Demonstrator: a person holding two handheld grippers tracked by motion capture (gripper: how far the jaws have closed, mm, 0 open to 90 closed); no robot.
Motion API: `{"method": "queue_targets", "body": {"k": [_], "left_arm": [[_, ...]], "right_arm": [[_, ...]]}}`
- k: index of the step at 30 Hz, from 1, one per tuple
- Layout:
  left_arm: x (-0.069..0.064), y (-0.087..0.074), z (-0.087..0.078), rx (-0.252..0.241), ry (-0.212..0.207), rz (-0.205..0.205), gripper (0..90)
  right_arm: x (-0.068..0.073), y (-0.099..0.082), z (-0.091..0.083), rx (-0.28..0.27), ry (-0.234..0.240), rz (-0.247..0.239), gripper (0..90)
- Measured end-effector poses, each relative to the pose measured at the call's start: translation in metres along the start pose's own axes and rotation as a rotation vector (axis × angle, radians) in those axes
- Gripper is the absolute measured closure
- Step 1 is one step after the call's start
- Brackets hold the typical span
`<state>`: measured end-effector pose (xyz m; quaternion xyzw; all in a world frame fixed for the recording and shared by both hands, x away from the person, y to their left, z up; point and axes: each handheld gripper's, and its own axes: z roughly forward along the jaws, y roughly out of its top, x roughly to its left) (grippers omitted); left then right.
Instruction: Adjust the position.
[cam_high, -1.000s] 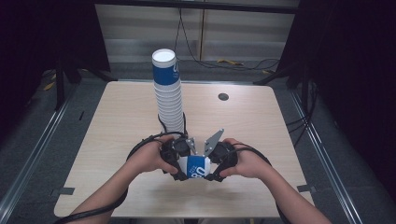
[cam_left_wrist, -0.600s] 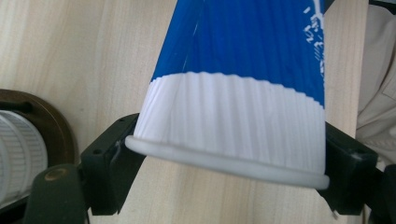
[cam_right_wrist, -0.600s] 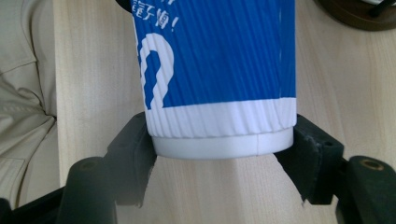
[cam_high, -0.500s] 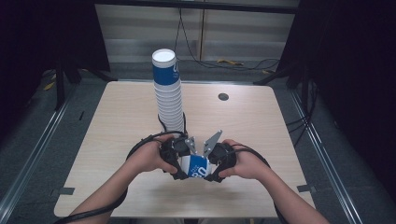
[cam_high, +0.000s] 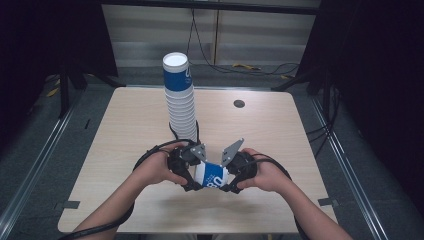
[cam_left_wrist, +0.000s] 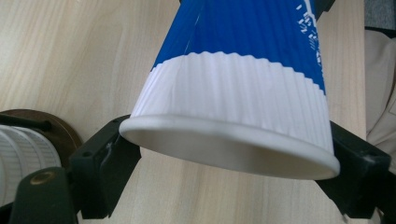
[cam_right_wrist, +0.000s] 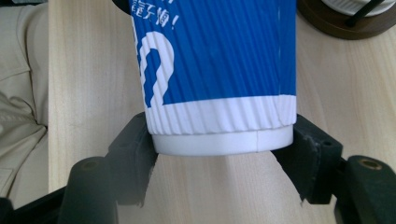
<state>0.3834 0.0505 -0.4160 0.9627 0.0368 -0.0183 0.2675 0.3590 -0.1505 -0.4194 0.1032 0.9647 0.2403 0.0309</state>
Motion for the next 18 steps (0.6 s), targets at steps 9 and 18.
{"method": "queue_targets", "body": {"k": [9,18], "left_arm": [[0.001,-0.005,-0.004,-0.018,0.005,-0.008,14.5],[0.007,-0.013,-0.008,-0.05,-0.002,-0.035,14.8]], "right_arm": [[0.0,-0.005,-0.002,-0.023,-0.004,0.004,32.4],[-0.003,-0.015,-0.006,-0.031,-0.009,0.04,32.4]]}}
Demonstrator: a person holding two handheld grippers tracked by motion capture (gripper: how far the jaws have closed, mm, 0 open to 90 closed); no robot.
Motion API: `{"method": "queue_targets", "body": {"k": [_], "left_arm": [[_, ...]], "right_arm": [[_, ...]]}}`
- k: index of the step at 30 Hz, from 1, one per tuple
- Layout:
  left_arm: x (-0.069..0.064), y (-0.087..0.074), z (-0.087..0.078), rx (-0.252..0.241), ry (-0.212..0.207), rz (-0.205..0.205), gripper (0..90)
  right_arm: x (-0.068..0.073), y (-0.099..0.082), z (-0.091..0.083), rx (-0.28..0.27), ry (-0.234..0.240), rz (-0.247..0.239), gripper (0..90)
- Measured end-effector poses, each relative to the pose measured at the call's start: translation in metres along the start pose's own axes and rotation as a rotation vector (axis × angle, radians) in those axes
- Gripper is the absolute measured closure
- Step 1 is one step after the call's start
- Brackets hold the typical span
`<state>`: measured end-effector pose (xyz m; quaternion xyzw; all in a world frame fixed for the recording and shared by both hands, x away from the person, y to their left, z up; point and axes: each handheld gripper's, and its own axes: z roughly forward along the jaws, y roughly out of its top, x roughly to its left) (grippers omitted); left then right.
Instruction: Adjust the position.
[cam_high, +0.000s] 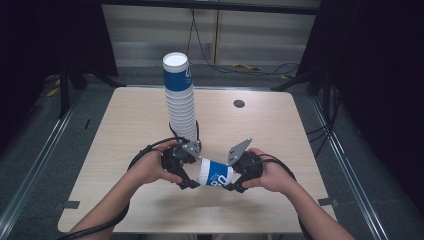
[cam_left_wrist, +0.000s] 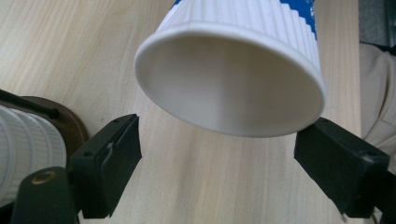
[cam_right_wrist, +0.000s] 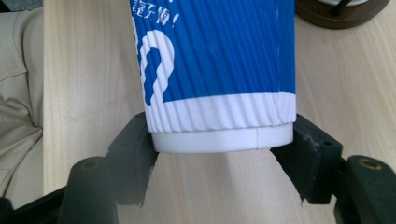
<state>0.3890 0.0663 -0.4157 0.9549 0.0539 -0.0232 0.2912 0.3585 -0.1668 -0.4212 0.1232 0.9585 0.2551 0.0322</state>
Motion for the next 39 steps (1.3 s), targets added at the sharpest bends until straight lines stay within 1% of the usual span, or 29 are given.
{"method": "queue_targets", "body": {"k": [1,3,4,5,6,8,9,11,12,13,14,15,16,18,20,21,25,28,29,30,31,33,34,35,36,37,39], "left_arm": [[0.0,0.0,0.0,-0.005,0.001,-0.008,14.8],[-0.001,-0.001,0.0,-0.018,0.003,-0.011,14.8],[0.0,-0.001,-0.001,-0.024,-0.005,-0.006,14.8],[0.0,-0.001,-0.001,-0.033,-0.008,-0.011,14.8],[0.0,-0.001,0.0,-0.039,-0.007,-0.014,14.8],[0.0,-0.002,-0.001,-0.04,-0.006,-0.025,14.8],[0.001,-0.003,-0.002,-0.042,-0.011,-0.029,14.8],[0.002,-0.004,-0.003,-0.066,-0.007,-0.035,14.8],[0.003,-0.004,-0.004,-0.075,-0.014,-0.044,14.8],[0.003,-0.004,-0.004,-0.078,-0.02,-0.05,14.8],[0.002,-0.005,-0.003,-0.103,-0.018,-0.057,14.8],[0.003,-0.005,-0.003,-0.104,-0.019,-0.059,14.8],[0.003,-0.005,-0.003,-0.1,-0.017,-0.052,14.8],[0.004,-0.005,-0.002,-0.115,-0.021,-0.059,14.8],[0.004,-0.005,-0.002,-0.13,-0.022,-0.067,14.8],[0.004,-0.005,-0.002,-0.132,-0.022,-0.069,14.8],[0.004,-0.006,-0.003,-0.168,-0.029,-0.082,14.8],[0.004,-0.006,-0.004,-0.186,-0.02,-0.082,14.8],[0.004,-0.007,-0.004,-0.194,-0.014,-0.092,14.8],[0.004,-0.007,-0.005,-0.193,-0.02,-0.09,14.8],[0.004,-0.007,-0.005,-0.195,-0.016,-0.091,14.8],[0.004,-0.006,-0.004,-0.199,-0.015,-0.089,14.8],[0.004,-0.006,-0.004,-0.199,-0.015,-0.087,14.8],[0.004,-0.006,-0.003,-0.203,-0.014,-0.088,14.8],[0.004,-0.006,-0.003,-0.198,-0.015,-0.084,14.8],[0.004,-0.006,-0.003,-0.198,-0.012,-0.082,14.8],[0.004,-0.005,-0.002,-0.207,-0.013,-0.079,14.7]], "right_arm": [[0.0,-0.002,0.0,-0.007,-0.006,0.001,32.3],[-0.001,-0.005,0.0,-0.014,0.002,0.014,32.3],[-0.001,-0.006,0.0,-0.016,-0.001,0.019,32.3],[-0.001,-0.008,0.0,-0.022,0.006,0.02,32.3],[-0.001,-0.01,-0.001,-0.025,0.002,0.027,32.3],[-0.001,-0.012,-0.001,-0.021,0.002,0.029,32.3],[-0.001,-0.013,-0.001,-0.025,0.002,0.035,32.3],[-0.002,-0.015,-0.002,-0.028,-0.001,0.035,32.3],[-0.002,-0.016,-0.003,-0.033,-0.01,0.044,32.3],[-0.003,-0.017,-0.004,-0.037,-0.007,0.057,32.3],[-0.004,-0.018,-0.005,-0.038,-0.013,0.059,32.2],[-0.005,-0.019,-0.005,-0.046,-0.016,0.065,32.2],[-0.005,-0.02,-0.006,-0.051,-0.002,0.078,32.2],[-0.005,-0.02,-0.006,-0.062,-0.005,0.083,32.2],[-0.006,-0.02,-0.006,-0.067,-0.008,0.077,32.2],[-0.006,-0.02,-0.006,-0.065,-0.008,0.08,32.2],[-0.007,-0.02,-0.006,-0.069,-0.011,0.087,32.2],[-0.007,-0.02,-0.005,-0.071,-0.015,0.089,32.2],[-0.007,-0.019,-0.005,-0.069,-0.012,0.087,32.2],[-0.007,-0.019,-0.005,-0.076,-0.008,0.089,32.2],[-0.006,-0.019,-0.004,-0.085,-0.005,0.093,32.2],[-0.006,-0.018,-0.005,-0.08,-0.005,0.084,32.2],[-0.006,-0.017,-0.004,-0.089,0.003,0.085,32.1],[-0.005,-0.017,-0.004,-0.084,-0.004,0.085,32.1],[-0.005,-0.016,-0.004,-0.085,-0.006,0.076,32.2],[-0.004,-0.015,-0.004,-0.094,0.009,0.082,32.2],[-0.004,-0.014,-0.003,-0.097,0.008,0.074,32.2]]}}
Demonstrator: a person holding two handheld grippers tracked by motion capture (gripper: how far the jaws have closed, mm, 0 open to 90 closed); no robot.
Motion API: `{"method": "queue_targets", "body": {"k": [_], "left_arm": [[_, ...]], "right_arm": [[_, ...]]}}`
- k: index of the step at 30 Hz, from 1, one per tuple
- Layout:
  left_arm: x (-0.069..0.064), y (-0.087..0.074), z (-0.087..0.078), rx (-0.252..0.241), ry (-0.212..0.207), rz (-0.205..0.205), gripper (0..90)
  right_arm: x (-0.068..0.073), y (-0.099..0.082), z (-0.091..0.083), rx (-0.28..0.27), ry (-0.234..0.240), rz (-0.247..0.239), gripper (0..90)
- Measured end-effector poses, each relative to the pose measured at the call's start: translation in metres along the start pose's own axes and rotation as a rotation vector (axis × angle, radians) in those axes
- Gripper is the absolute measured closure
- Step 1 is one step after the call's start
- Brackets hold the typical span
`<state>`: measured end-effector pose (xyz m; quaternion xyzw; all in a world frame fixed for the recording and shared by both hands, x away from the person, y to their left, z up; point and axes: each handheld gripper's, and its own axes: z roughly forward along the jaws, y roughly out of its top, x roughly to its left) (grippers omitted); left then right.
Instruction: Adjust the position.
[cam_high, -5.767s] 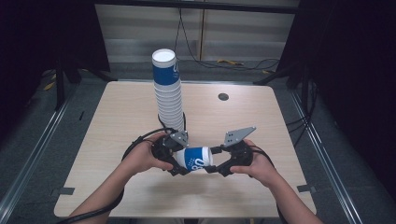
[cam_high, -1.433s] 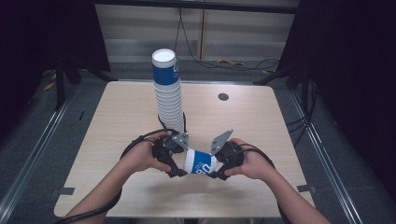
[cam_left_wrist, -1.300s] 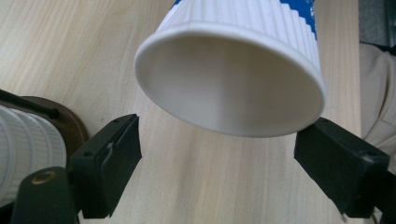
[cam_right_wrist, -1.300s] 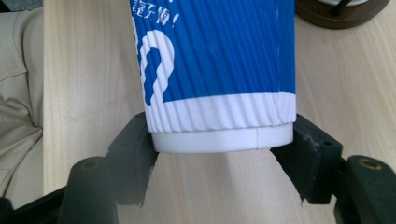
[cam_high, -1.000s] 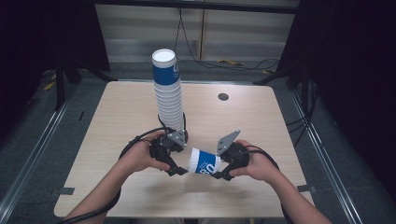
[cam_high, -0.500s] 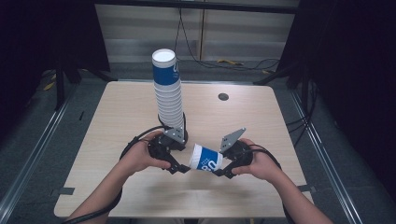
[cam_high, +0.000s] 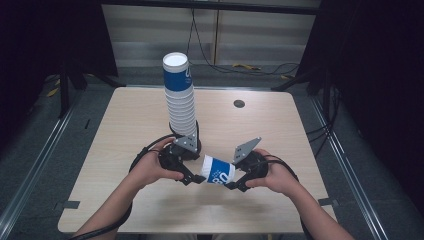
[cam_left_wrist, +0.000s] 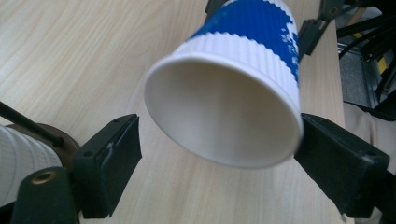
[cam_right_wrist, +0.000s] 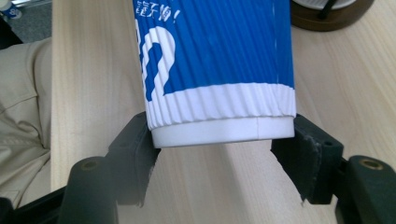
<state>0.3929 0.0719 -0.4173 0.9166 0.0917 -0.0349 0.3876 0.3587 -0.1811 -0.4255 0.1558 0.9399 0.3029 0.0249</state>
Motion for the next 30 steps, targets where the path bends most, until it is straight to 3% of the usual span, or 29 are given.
{"method": "queue_targets", "body": {"k": [11,30], "left_arm": [[-0.0002,0.0002,0.0011,0.008,0.002,0.001,9.8],[0.0005,-0.0015,0.0035,-0.021,-0.02,-0.02,8.3]], "right_arm": [[0.0023,0.0009,0.0006,-0.025,0.008,-0.018,32.2],[0.0029,-0.0009,-0.0001,-0.069,0.006,-0.025,32.2]]}}
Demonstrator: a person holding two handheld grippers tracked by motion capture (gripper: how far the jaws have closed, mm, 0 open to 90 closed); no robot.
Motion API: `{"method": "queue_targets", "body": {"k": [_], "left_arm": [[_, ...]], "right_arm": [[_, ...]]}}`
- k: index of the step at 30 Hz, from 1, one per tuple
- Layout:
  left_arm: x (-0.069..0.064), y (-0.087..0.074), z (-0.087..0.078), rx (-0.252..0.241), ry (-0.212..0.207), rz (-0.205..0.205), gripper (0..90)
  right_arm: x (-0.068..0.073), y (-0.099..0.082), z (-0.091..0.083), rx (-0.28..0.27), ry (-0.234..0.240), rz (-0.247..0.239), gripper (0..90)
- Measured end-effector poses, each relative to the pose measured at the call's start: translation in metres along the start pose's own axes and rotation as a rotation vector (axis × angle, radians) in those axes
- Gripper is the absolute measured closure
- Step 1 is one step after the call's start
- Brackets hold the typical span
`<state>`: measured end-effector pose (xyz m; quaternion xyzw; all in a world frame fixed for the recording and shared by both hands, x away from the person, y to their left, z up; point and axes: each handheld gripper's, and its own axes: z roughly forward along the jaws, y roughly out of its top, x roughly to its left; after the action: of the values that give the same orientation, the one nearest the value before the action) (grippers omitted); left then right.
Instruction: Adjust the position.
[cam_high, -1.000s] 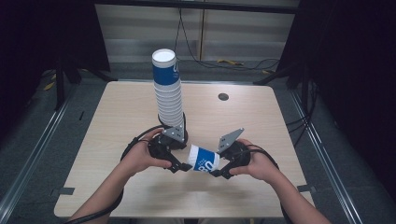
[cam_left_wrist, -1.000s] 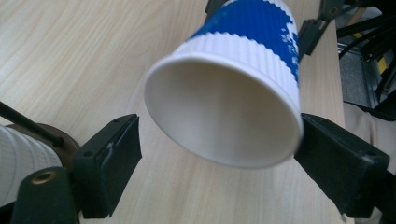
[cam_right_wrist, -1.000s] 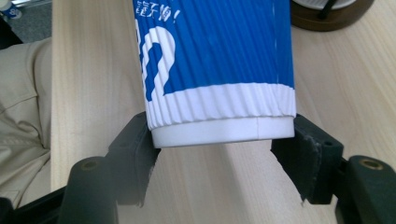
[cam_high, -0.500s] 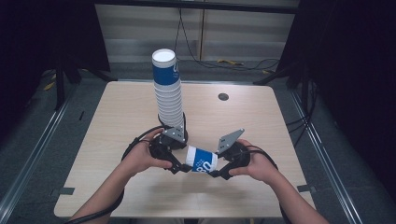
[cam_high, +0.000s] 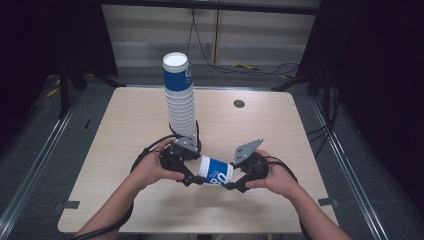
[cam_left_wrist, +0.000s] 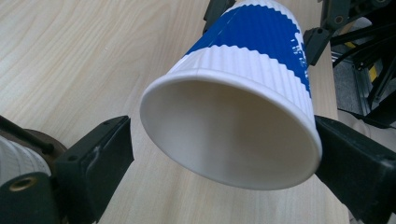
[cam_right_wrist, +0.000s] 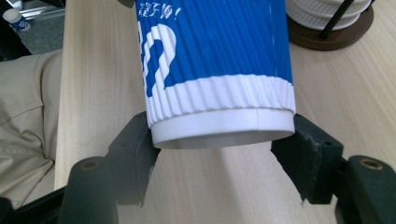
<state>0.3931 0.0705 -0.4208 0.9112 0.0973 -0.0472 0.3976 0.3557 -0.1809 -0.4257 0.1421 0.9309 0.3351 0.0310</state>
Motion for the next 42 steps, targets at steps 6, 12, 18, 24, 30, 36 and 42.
{"method": "queue_targets", "body": {"k": [6,12,18,24,30,36,42], "left_arm": [[0.001,-0.001,0.002,0.003,-0.007,-0.006,6.9],[0.002,-0.001,0.003,-0.028,-0.027,-0.014,6.7],[0.001,0.002,0.001,-0.045,-0.042,-0.006,11.3],[0.002,0.004,-0.001,-0.045,-0.04,0.001,12.9],[-0.001,0.009,-0.005,0.001,-0.017,0.033,16.3],[-0.004,0.015,-0.008,0.047,-0.001,0.043,18.0],[-0.004,0.017,-0.011,0.101,0.008,0.046,19.3]], "right_arm": [[0.0,-0.001,0.0,-0.006,0.004,-0.001,32.2],[0.0,0.0,0.001,-0.026,0.015,-0.004,32.2],[0.0,0.002,0.001,-0.034,0.016,-0.009,32.2],[-0.001,0.003,0.002,-0.041,0.013,-0.002,32.1],[0.0,0.002,0.008,-0.031,0.012,0.003,31.8],[0.001,0.004,0.01,-0.035,0.007,0.003,31.1],[0.0,0.003,0.011,-0.019,-0.012,0.015,25.8]]}}
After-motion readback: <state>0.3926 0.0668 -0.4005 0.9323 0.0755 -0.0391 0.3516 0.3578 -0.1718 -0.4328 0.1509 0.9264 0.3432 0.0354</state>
